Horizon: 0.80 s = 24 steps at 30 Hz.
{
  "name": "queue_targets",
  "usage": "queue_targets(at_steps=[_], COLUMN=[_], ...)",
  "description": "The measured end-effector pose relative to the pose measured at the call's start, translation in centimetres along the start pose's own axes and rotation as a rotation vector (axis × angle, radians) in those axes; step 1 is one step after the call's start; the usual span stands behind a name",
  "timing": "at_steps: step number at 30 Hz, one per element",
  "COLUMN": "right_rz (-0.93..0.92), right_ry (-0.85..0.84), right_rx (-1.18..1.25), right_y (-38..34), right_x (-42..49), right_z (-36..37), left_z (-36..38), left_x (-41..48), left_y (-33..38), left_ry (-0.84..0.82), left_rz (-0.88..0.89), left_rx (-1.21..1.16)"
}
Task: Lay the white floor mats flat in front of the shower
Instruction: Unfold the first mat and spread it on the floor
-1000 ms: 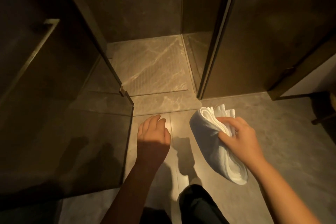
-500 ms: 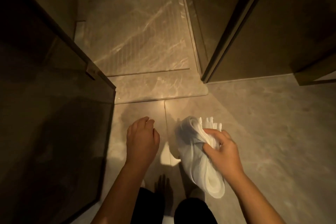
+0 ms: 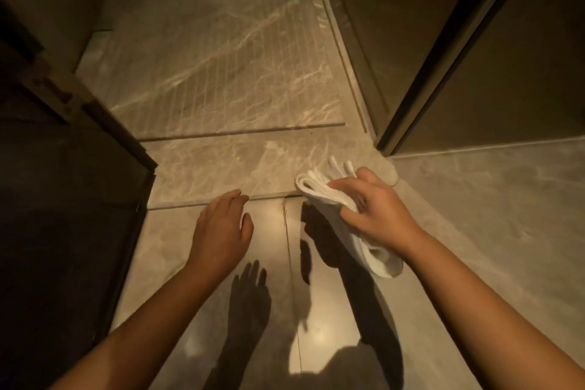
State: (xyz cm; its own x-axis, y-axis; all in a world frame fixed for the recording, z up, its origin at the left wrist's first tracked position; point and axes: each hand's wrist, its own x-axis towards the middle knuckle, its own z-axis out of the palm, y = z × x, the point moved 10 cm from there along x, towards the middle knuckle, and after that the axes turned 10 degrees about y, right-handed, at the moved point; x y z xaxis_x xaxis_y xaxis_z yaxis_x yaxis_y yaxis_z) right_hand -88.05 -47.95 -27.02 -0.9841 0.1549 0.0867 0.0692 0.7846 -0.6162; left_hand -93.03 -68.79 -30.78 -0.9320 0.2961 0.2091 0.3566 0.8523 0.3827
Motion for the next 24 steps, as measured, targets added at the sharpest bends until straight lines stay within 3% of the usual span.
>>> queue_targets(at_steps=[4,7,12,18,24], right_rz=[-0.311,-0.234,-0.087,0.06,0.157], right_ry=[-0.24,-0.405,-0.37,-0.273,-0.247], right_rx=[-0.124,0.045,-0.043,-0.251,-0.159], right_y=[-0.4,1.2,7.3,13.2,14.1], right_x=[0.3,-0.7,-2.3,-4.7,-7.0], right_z=[8.3,14.1,18.7,18.1,19.3], left_z=[3.5,6.9,12.6,15.8,17.6], left_x=[0.1,-2.0,-6.5,-6.6,-8.9], left_y=[-4.9,-8.2,-10.2,-7.8,-6.9], left_ry=[0.093,0.083,-0.095,-0.211,-0.267], left_rz=[-0.088,-0.182,-0.208,-0.121,-0.232], left_rx=[-0.095,-0.12,-0.091,-0.134,-0.295])
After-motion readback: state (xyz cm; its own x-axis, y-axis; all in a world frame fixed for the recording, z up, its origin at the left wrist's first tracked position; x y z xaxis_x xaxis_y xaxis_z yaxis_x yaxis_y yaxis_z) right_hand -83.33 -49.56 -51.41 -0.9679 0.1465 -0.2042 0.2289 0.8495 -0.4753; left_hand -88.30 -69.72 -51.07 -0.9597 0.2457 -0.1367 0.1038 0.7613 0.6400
